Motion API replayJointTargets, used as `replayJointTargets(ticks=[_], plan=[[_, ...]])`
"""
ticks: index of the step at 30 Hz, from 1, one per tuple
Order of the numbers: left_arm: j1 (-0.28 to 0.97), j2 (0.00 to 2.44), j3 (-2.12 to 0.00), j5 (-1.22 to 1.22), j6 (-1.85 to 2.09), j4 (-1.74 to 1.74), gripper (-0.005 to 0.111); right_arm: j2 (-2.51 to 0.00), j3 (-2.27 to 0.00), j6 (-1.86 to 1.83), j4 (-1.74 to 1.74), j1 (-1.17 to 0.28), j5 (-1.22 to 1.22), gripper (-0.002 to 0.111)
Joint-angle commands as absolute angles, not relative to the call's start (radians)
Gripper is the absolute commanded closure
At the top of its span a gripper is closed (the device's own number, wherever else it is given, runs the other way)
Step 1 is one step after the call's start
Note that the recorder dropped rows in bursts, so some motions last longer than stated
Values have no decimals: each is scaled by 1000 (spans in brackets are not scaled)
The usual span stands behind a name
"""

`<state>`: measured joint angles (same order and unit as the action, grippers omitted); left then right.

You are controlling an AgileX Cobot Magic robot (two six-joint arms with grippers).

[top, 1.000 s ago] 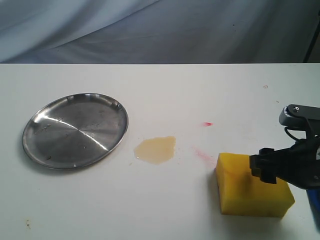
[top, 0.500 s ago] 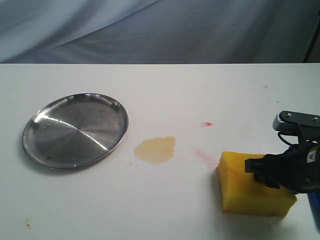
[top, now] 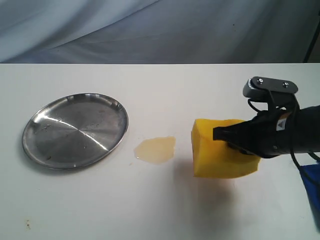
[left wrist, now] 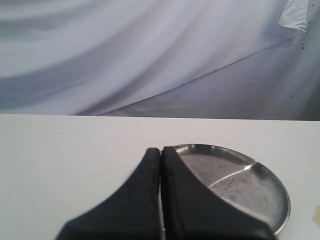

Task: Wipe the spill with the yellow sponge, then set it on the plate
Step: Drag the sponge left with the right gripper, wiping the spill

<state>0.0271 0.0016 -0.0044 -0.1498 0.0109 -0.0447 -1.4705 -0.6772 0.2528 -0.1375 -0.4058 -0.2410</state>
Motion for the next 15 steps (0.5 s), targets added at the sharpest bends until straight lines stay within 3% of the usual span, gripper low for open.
replayJointTargets(ticks=[1, 15], plan=[[28, 0, 0, -146, 8, -44, 105, -1495, -721, 276, -158, -421, -194, 108], [28, 0, 0, -146, 10, -44, 105, -1784, -945, 277, -237, -479, -172, 108]])
